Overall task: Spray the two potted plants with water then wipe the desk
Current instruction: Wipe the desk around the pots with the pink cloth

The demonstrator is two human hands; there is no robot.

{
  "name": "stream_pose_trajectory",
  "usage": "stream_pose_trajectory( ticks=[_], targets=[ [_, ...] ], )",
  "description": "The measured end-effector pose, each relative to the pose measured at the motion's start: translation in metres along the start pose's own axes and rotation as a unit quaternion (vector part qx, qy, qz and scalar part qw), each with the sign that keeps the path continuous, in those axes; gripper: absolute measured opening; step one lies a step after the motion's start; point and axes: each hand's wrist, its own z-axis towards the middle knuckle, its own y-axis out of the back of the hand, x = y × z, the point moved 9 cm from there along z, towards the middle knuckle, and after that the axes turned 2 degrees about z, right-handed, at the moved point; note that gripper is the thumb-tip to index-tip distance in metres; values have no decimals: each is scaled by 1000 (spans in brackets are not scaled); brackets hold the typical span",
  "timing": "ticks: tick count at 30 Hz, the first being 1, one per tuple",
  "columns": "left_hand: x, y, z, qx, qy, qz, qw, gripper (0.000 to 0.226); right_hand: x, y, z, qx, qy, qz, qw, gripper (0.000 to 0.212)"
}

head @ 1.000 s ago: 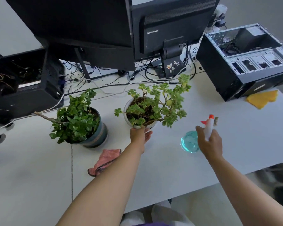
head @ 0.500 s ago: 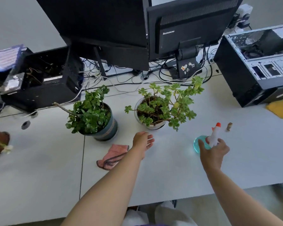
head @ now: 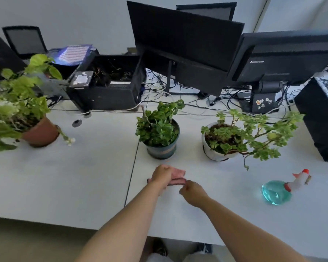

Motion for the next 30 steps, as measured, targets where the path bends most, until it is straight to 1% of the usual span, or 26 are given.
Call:
stream_pose_trajectory(
  ticks=[2, 3, 5, 8, 9, 11, 12, 13, 15, 16, 17, 18, 19, 20, 21, 22, 24, 25, 26, 27, 28, 29, 30],
  targets=[
    [20, 17, 11, -22, -17, 37, 999, 17, 5, -7, 13, -5, 7, -37, 999, 33],
    [34, 23, 22, -24, -22, 53, 998, 20, 8, -11, 19, -7, 10, -63, 998, 38],
    [63, 29, 48, -12, -21, 92, 996, 30, 13, -22, 32, -14, 28, -123, 992, 48],
    [78, 27, 57, 21, -35, 144, 989, 38, 22, -31, 46, -33, 72, -187, 979, 60],
    [80, 29, 57, 22, -40, 160, 986, 42, 25, -35, 51, -35, 76, -201, 976, 64],
    [94, 26, 63, 36, -25, 183, 982, 56, 23, -41, 60, -49, 49, -224, 972, 69],
    [99, 24, 64, 39, -16, 190, 981, 64, 21, -41, 63, -64, 26, -235, 969, 67],
    [103, 23, 66, 33, -13, 196, 980, 71, 18, -41, 67, -79, 3, -244, 967, 60],
    [99, 24, 66, 13, -24, 229, 973, 79, 11, -38, 74, -92, -44, -240, 965, 38],
    [95, 24, 65, 0, -32, 265, 964, 80, 9, -39, 76, -86, -60, -210, 972, 32],
    [92, 25, 65, -17, -40, 311, 949, 77, 10, -39, 75, -78, -64, -153, 983, 29],
    [87, 26, 65, -36, -51, 361, 930, 69, 12, -38, 75, -71, -61, -64, 993, 29],
    [81, 26, 64, -58, -65, 397, 914, 59, 17, -36, 71, -61, -54, 45, 996, 29],
    [74, 28, 62, -82, -80, 413, 903, 47, 24, -33, 66, -46, -41, 153, 986, 30],
    [63, 28, 59, -112, -102, 411, 899, 37, 33, -26, 60, -40, -28, 233, 971, 30],
    [49, 29, 56, -139, -128, 396, 899, 29, 42, -14, 55, -53, -13, 280, 959, 30],
    [13, 30, 48, -196, -202, 338, 898, 17, 55, 20, 44, -101, 13, 349, 932, 33],
    [-6, 31, 42, -220, -244, 313, 891, 11, 59, 36, 39, -120, 27, 386, 914, 30],
    [-26, 31, 34, -245, -294, 299, 874, 8, 60, 52, 34, -139, 42, 417, 897, 22],
    [-40, 27, 26, -259, -339, 304, 852, 14, 57, 66, 28, -159, 54, 432, 886, 15],
    [-48, 20, 22, -256, -373, 319, 833, 21, 51, 76, 20, -182, 59, 425, 885, 13],
    [-50, 13, 19, -249, -397, 334, 818, 26, 42, 82, 12, -203, 56, 400, 892, 17],
    [-44, 6, 20, -240, -414, 350, 805, 30, 31, 82, 6, -218, 43, 358, 907, 24]
  ],
)
